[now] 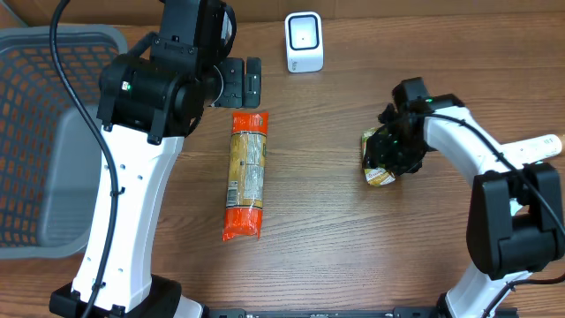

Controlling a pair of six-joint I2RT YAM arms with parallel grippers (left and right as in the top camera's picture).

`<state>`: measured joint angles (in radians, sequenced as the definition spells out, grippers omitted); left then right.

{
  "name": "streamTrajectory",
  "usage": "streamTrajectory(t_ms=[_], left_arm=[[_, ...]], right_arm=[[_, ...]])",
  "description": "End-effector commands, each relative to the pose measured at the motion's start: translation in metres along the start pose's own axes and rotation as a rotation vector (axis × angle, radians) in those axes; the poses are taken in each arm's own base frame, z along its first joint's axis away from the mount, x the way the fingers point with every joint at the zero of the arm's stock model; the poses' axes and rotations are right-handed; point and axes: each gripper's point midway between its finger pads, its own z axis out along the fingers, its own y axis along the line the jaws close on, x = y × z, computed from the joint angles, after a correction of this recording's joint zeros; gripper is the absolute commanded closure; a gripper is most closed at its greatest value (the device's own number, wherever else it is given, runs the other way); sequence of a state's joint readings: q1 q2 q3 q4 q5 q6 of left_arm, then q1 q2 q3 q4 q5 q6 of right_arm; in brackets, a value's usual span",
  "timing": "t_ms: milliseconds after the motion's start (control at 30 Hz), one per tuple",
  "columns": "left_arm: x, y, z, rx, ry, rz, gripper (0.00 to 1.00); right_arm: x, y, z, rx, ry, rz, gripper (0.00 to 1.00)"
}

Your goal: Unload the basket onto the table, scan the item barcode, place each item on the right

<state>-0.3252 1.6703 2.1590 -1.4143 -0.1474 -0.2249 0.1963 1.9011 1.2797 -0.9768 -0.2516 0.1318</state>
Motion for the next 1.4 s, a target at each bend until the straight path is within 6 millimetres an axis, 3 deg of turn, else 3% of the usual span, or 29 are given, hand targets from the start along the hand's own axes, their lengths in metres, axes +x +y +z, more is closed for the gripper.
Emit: streamTrajectory(t_ms=[0, 100, 333, 400, 533, 700, 1033, 1167, 1367], left_arm=[[-0.001, 0.003, 0.001, -0.012, -0.002, 0.016, 0.00], [-0.001, 0.003, 0.001, -0.012, -0.002, 0.016, 0.01], [-0.001, 0.003, 0.001, -0.012, -0.002, 0.016, 0.00], [-0.001, 0.003, 0.001, -0.012, -0.002, 0.016, 0.00], [-0.001, 0.003, 0.001, -0.012, -0.002, 0.016, 0.00], [-0.001, 0.003, 0.001, -0.012, -0.002, 0.016, 0.01], [-0.001, 0.003, 0.001, -0.012, -0.002, 0.016, 0.00], [-0.001, 0.003, 0.001, -0.012, -0.002, 0.016, 0.01], [-0.001, 0.003, 0.001, -0.012, -0.002, 0.016, 0.00]], right_arm=[[0.008, -0.003, 0.010, 0.069, 0.018, -0.018, 0.33], [0.011, -0.008, 0.018, 0.131, 0.032, 0.037, 0.34], [0.014, -0.014, 0.017, 0.191, 0.041, 0.051, 0.61], [0.012, -0.020, 0.008, 0.244, 0.038, 0.051, 0.71], [0.005, -0.024, -0.016, 0.324, 0.029, 0.055, 0.77], [0.001, -0.020, -0.043, 0.471, -0.015, 0.067, 0.78], [0.009, -0.009, -0.029, 0.748, -0.037, -0.077, 0.76], [0.013, 0.000, -0.021, 0.755, -0.048, -0.054, 0.69], [-0.003, 0.016, -0.055, 0.603, -0.217, 0.160, 0.66]])
